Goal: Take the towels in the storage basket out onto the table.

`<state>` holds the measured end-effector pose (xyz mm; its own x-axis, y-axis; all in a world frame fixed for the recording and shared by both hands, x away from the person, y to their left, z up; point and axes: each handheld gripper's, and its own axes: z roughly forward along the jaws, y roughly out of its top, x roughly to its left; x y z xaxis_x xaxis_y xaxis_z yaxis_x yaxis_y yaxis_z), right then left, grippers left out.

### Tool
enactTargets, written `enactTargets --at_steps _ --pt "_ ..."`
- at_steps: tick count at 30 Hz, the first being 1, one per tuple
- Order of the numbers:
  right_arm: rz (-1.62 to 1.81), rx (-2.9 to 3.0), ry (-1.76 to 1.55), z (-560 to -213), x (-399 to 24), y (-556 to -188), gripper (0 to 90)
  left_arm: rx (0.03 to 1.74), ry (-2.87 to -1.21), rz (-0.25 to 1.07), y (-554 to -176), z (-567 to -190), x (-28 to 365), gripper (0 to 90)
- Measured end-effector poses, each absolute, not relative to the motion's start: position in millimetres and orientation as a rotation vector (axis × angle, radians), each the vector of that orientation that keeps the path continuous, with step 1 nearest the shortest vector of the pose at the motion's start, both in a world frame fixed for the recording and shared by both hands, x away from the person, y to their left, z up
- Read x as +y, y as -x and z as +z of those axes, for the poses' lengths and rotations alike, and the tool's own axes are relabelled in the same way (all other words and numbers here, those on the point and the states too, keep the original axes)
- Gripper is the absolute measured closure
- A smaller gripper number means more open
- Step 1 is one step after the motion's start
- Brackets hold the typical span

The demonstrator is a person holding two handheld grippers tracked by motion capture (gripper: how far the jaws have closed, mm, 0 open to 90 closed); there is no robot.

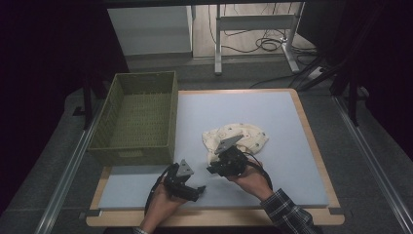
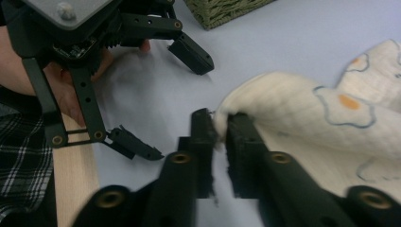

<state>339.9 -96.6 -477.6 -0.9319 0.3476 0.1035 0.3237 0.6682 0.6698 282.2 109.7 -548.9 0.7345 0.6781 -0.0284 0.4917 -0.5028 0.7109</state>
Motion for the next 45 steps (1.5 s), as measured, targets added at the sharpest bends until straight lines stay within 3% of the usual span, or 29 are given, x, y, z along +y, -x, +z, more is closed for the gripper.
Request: enactTargets --at_steps 3,7,12,17,22,27,31,39,42,45 --pt "1.151 2.827 -0.599 -470 -104 -342 67.5 0.878 -2.206 0.330 -282 -549 110 6.7" --pt "1.149 2.774 -0.651 -455 -126 -345 65.5 0.877 -2.207 0.330 -282 -549 110 6.7" --pt "1.090 2.694 -0.765 -451 -163 -355 69.1 0.876 -2.208 0.329 -282 -549 110 6.7" --pt "1.016 2.628 -0.905 -470 -198 -372 75.8 0.880 -2.207 0.324 -282 -549 110 6.8" --pt "1.002 2.608 -0.972 -488 -212 -378 76.4 0.886 -2.198 0.332 -282 -548 110 8.6" --pt "0.989 2.584 -0.968 -496 -214 -380 81.8 0.937 -2.159 0.360 -282 -545 111 28.4" --pt "0.992 2.576 -0.952 -499 -211 -383 81.2 0.929 -2.155 0.353 -291 -538 102 44.1" --pt "0.966 2.540 -0.973 -512 -206 -396 71.1 0.940 -2.140 0.335 -316 -531 89 52.8" --pt "0.935 2.549 -0.962 -517 -203 -398 71.2 0.949 -2.158 0.316 -321 -537 84 55.0" --pt "0.940 2.535 -0.963 -519 -202 -398 83.5 0.936 -2.159 0.341 -322 -540 80 63.5"
